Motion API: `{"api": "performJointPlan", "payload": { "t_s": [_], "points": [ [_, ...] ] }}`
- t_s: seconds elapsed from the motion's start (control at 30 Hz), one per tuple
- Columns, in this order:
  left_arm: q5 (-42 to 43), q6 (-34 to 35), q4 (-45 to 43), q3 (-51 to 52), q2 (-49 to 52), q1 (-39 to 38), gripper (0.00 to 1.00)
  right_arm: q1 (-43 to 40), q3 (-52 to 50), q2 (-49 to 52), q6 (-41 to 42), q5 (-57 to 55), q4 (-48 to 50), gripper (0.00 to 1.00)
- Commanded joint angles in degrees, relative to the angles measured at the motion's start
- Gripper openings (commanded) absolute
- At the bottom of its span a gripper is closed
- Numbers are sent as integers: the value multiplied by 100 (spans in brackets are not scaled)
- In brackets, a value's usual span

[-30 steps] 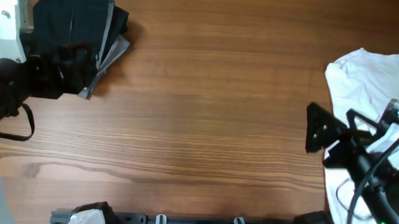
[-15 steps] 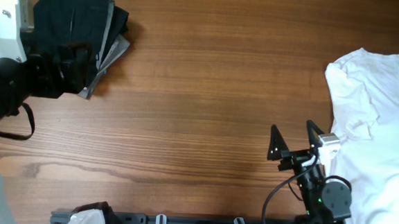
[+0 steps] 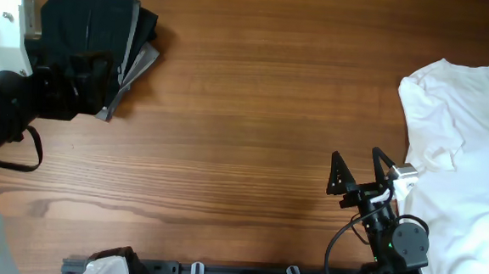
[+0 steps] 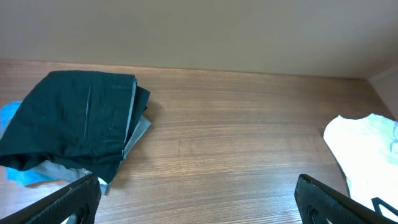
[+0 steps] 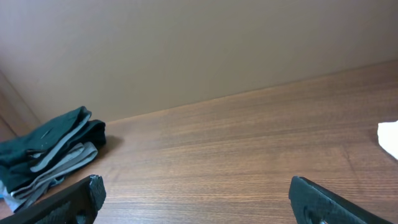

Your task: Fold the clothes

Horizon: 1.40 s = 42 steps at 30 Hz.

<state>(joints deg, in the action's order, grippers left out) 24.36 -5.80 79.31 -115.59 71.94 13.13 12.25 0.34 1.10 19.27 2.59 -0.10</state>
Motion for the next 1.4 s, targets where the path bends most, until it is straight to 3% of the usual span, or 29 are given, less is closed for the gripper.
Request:
{"api": "performJointPlan", "payload": {
  "t_s": [0.0, 0.1, 0.2, 0.3, 0.5, 0.87, 1.07, 1.13, 1.37],
  "points": [
    [-20, -109, 295, 7, -9, -129, 100, -28, -4, -83, 42, 66, 26, 100],
    [-560, -282, 39, 94, -144, -664, 100, -28, -4, -83, 42, 66, 26, 100],
    [-774, -280, -1342, 848, -560, -1281, 100, -28, -4, -83, 39, 66, 26, 100],
    [-772, -138, -2973, 2785, -1596, -1556, 100, -26, -4, -83, 42, 66, 26, 100],
    [-640, 31, -4863, 6369, -3720, -1410, 100, -26, -4, -83, 39, 66, 26, 100],
    [-660, 28, -6467, 9711, -7182, -1274, 100, -28, -4, -83, 42, 66, 26, 100],
    [-280, 28, -8013, 11383, -7176, -1268, 100, -26, -4, -83, 42, 66, 26, 100],
    [-120, 28, -7659, 11527, -7173, -1270, 100, -26, -4, -83, 42, 66, 26, 100],
    [-122, 26, -7676, 11527, -7171, -1270, 100, -28, -4, -83, 42, 66, 26, 100]
  ]
}}
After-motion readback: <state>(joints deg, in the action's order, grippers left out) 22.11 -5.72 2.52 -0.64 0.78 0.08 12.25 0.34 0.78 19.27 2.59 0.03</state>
